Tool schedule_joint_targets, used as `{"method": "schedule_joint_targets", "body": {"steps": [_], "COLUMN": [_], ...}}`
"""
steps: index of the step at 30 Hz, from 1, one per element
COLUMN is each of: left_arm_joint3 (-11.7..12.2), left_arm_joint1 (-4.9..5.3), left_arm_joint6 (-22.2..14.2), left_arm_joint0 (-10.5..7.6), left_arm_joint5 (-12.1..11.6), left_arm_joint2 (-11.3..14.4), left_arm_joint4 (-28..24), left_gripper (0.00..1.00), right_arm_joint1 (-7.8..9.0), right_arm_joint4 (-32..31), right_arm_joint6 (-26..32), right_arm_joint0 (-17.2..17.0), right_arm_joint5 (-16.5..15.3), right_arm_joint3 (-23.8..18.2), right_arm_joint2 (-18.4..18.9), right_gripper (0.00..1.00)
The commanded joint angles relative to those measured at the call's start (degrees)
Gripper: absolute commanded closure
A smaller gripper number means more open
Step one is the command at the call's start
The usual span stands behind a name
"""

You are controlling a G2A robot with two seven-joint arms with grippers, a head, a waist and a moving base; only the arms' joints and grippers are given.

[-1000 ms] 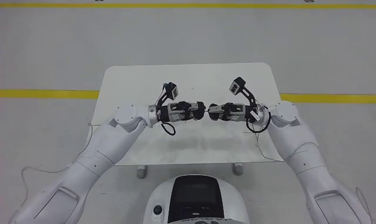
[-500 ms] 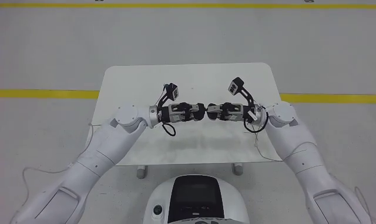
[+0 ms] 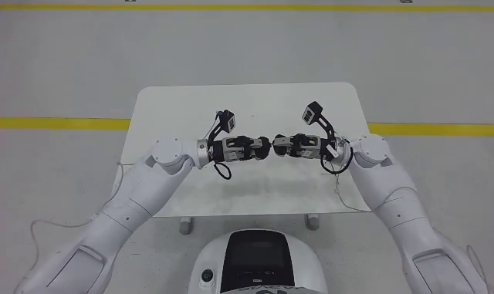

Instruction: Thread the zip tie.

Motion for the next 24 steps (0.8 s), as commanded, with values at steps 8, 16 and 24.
{"method": "schedule_joint_targets", "body": {"steps": [8,16,24], "left_arm_joint3": [0.04,0.07,0.16], "left_arm_joint1": [-0.15,-0.26,-0.39], "left_arm_joint6": [-0.11,-0.24,-0.35], "left_arm_joint0": [0.05,0.09,0.10], "left_arm_joint5": [0.38,0.47,0.56], "left_arm_joint2": [-0.06,-0.16,-0.24], "left_arm_joint4": [0.41,0.66,0.83], "left_gripper": [0.93,0.91,0.93], "right_arm_joint1": [-0.02,0.09,0.19], "right_arm_joint4": [0.05,-0.05,-0.10], "right_arm_joint6": [0.65,0.92,0.71], "right_arm_joint0": [0.46,0.49,0.52], "right_arm_joint5": [0.03,0.13,0.32], "right_arm_joint3": [0.34,0.29,0.26], "right_arm_joint2": [-0.81,-1.13,-1.37], "right_gripper": [1.00,1.00,1.00]}}
